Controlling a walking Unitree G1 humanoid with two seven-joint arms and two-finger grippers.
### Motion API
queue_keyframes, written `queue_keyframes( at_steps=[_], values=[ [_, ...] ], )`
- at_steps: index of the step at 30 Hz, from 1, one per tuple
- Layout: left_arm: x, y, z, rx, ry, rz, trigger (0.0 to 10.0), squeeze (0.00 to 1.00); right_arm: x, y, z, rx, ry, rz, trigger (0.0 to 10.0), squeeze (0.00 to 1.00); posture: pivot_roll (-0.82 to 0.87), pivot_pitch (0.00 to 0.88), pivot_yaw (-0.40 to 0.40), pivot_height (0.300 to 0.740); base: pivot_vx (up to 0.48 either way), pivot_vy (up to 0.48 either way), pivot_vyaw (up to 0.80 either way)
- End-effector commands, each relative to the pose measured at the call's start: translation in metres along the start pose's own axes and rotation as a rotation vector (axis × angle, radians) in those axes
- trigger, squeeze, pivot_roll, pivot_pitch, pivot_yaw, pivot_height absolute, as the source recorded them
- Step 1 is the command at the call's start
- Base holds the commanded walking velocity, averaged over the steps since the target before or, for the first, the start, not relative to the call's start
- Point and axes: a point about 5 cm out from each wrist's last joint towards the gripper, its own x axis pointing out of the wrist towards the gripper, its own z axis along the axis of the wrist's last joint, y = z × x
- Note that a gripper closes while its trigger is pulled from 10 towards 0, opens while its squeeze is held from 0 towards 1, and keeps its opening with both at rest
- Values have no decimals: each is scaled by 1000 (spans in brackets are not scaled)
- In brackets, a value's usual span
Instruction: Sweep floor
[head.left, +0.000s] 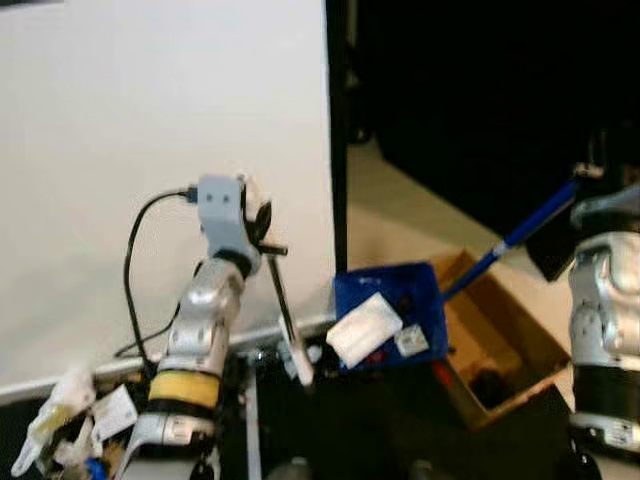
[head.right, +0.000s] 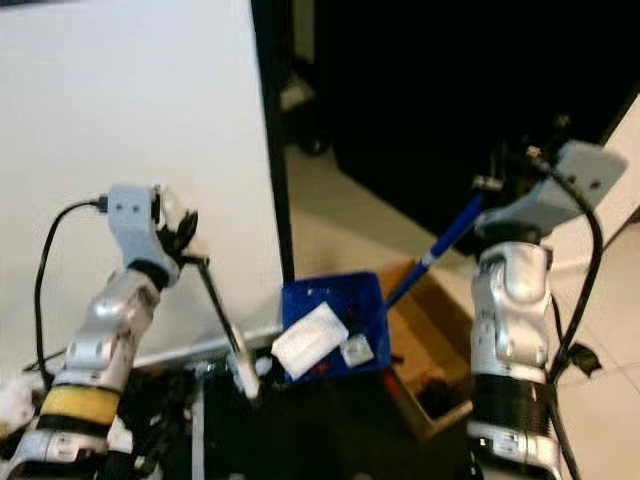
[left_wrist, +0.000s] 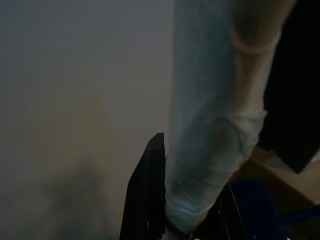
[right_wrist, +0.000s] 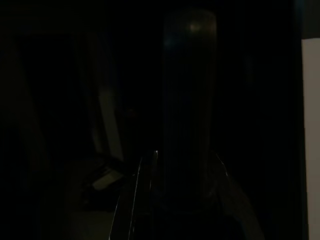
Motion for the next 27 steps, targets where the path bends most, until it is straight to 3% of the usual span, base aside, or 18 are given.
queue_keyframes(
  at_steps=[1,17,27],
  values=[
    [2,-1,10,24,-45,-10,10000,0,3,-1,14,12,-60,-4,10000,0,52,45,70,740,292,-334,0],
    [2,1,10,23,-45,-6,10000,0,2,2,14,17,-58,8,10000,0,53,49,69,740,293,-324,0],
    [0,2,11,-5,-55,1,10000,0,3,3,16,19,-61,15,10000,0,54,53,68,740,24,0,0]
  ],
)
